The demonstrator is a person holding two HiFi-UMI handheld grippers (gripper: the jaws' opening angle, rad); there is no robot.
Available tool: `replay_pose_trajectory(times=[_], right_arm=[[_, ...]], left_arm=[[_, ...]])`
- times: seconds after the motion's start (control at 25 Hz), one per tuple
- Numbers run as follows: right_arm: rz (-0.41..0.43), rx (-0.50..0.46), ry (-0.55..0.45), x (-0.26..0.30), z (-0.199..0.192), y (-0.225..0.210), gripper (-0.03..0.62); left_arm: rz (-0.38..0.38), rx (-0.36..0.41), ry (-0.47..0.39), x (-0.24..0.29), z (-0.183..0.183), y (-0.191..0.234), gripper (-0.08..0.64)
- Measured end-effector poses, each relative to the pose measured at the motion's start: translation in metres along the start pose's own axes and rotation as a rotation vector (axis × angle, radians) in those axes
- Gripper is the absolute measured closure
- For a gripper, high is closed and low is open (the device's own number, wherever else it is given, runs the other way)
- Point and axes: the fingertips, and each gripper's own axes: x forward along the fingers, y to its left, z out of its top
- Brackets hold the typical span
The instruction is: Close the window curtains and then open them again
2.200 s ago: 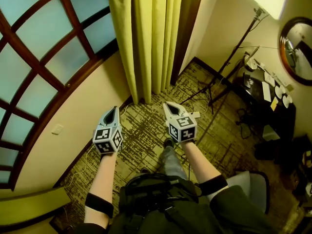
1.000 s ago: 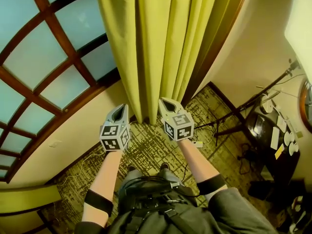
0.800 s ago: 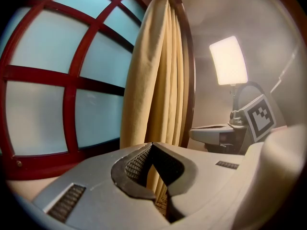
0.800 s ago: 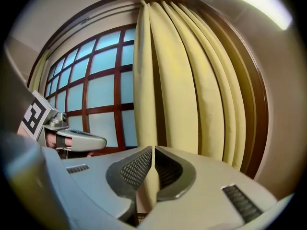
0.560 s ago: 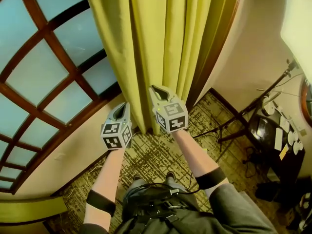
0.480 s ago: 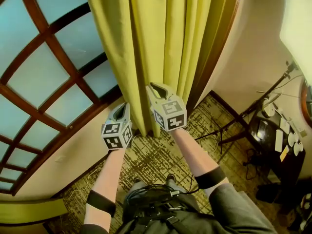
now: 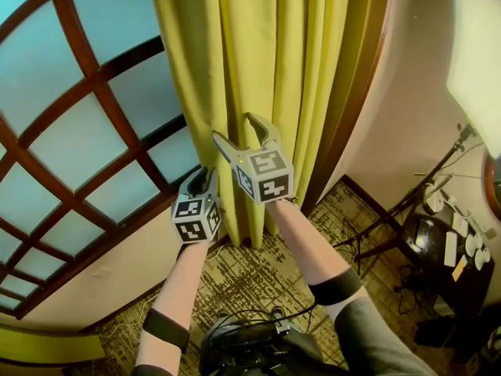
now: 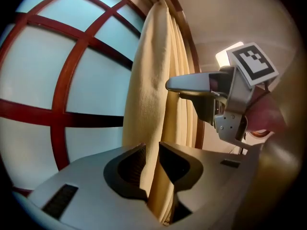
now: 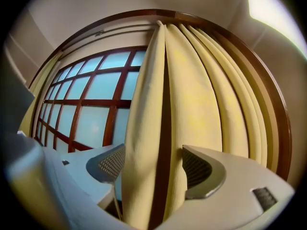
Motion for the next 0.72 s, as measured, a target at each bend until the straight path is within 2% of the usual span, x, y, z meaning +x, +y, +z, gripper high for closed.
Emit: replay_pose_trajectory(times=[0.08, 0.2, 0.32, 0.52, 0.72], right_arm=[[-0.001, -0.020, -0.022, 0.009, 0.019, -0.001, 0.177], [-0.021, -0.050, -0.051, 0.020, 0.046, -0.005, 0.135], [-0.053, -0.066, -0.077, 0.029, 0.070, -0.012, 0.098], [-0.067, -0.074, -0.090, 0.045, 0.097, -0.022, 0.075], [-0.056, -0.082, -0.080, 0.061, 0.116, -0.023, 0.066]], left_arm=[[0.013, 0.011, -0.013, 0.004, 0.010, 0.002, 0.419], [0.039, 0.023, -0.022, 0.012, 0.022, 0.007, 0.279], [0.060, 0.043, -0.037, 0.020, 0.032, 0.012, 0.187], [0.069, 0.086, -0.062, 0.035, 0.050, 0.014, 0.115], [0.050, 0.106, -0.088, 0.050, 0.080, 0.009, 0.080]])
